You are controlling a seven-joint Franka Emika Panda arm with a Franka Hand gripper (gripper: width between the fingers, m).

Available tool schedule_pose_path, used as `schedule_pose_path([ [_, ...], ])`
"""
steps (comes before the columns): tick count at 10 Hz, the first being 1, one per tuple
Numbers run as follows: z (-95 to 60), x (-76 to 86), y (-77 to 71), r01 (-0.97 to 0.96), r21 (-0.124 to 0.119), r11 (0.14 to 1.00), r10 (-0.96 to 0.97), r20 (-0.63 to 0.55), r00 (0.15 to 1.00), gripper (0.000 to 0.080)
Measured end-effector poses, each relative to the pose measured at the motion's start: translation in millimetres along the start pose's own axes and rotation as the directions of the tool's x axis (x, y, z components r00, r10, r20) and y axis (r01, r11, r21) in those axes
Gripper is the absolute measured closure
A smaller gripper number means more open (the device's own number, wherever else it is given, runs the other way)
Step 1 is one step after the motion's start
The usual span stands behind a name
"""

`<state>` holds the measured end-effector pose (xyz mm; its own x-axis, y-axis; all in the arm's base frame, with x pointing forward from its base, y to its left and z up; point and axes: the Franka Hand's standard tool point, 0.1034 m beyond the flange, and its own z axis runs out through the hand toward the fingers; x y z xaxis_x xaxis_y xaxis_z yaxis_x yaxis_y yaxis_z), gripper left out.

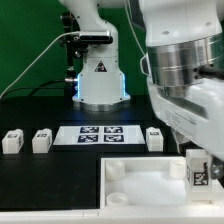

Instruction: Assemble one leg

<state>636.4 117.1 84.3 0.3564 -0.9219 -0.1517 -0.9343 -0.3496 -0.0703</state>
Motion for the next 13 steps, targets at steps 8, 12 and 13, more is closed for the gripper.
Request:
schedule_pose_path([
  [8, 1.3, 0.3, -7.3, 0.897, -0.077, 0.435, -0.901, -0.031, 0.434, 0.0151],
  [12, 2.0, -1.4, -7.5, 0.814, -0.064, 0.577, -0.817, -0.042, 0.575, 0.0419],
  [13, 1.3, 1.0, -7.2, 0.751, -0.061, 0.657, -0.754, -0.05, 0.655, 0.0501],
])
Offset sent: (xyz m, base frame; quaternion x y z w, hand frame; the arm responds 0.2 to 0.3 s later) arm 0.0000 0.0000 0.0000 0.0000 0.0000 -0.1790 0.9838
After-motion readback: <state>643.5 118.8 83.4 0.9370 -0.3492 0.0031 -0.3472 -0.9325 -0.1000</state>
